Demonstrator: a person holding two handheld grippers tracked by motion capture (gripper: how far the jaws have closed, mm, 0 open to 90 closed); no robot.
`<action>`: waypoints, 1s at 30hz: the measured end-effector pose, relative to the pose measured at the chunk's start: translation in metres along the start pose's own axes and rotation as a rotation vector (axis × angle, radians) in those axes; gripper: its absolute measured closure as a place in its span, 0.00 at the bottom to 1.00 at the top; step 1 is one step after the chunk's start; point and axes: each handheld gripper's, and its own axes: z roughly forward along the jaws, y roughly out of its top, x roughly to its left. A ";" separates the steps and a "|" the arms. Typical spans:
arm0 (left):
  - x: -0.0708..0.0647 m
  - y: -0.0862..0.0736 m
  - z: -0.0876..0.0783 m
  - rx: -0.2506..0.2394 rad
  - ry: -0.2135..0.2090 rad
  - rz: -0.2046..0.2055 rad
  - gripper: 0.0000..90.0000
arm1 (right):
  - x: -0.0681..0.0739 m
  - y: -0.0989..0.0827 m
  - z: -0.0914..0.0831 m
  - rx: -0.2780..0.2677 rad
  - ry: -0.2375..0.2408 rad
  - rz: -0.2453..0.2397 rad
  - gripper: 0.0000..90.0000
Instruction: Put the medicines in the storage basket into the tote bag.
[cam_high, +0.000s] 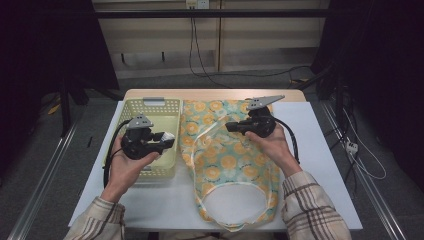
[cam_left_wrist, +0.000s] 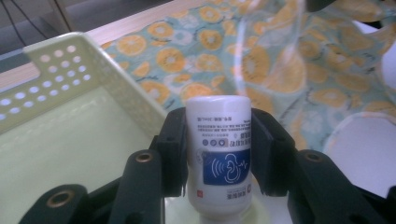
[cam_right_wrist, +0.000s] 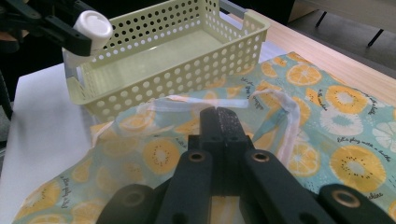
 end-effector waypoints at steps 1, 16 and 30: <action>-0.003 0.001 0.002 -0.002 -0.009 0.000 0.67 | 0.000 0.000 0.000 -0.001 0.001 0.000 1.00; -0.032 0.020 0.032 -0.025 -0.105 0.059 0.67 | 0.000 0.000 0.000 -0.003 0.007 -0.009 1.00; -0.071 0.032 0.074 0.006 -0.198 0.098 0.67 | 0.001 0.000 0.002 -0.006 0.006 -0.007 1.00</action>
